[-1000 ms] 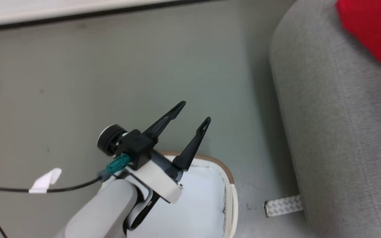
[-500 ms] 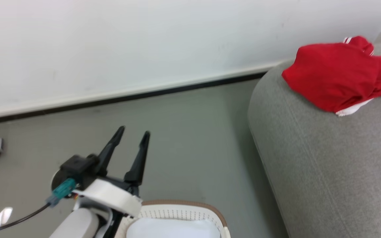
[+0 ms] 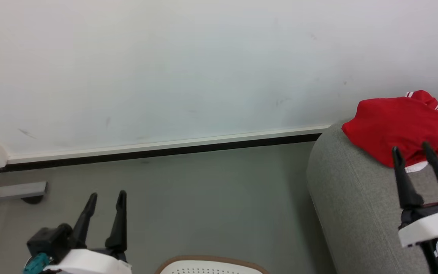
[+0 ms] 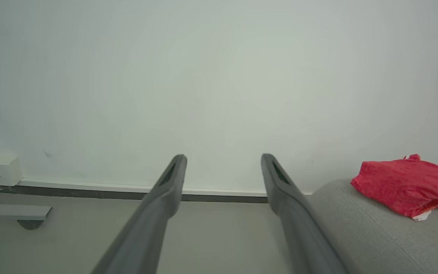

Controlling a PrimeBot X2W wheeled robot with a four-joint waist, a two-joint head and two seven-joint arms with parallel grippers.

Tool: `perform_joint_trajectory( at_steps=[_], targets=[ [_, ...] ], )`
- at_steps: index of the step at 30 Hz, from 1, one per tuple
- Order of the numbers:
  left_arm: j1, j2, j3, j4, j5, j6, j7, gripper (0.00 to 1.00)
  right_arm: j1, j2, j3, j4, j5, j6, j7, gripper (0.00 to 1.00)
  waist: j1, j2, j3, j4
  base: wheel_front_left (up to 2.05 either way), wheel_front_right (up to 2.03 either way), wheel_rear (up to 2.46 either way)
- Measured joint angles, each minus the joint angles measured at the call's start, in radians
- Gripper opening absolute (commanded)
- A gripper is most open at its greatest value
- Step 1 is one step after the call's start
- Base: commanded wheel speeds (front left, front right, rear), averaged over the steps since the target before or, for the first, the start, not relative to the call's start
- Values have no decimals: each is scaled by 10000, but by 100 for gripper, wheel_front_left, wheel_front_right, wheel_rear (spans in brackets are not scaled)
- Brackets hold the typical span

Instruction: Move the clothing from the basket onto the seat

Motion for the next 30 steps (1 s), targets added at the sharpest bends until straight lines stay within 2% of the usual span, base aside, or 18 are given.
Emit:
perform_joint_trajectory(
  at_steps=[6, 15, 30],
  targets=[
    [779, -426, 556, -27, 303, -40, 0, 100, 1617, 986, -25, -892, -234, -2, -219, 100, 1, 1, -268, 368, 0, 0, 0],
    [1476, -980, 1087, 40, 857, -424, 0, 100, 2729, 1822, 265, -1039, -537, 0, -556, 100, 2, 0, -454, 688, 0, 0, 0],
    [1493, -1542, 1442, 364, 1670, -1058, 0, 100, 2737, 2144, 408, -765, -1141, 0, -732, 100, 4, 0, -288, 796, 0, 0, 0]
  ],
)
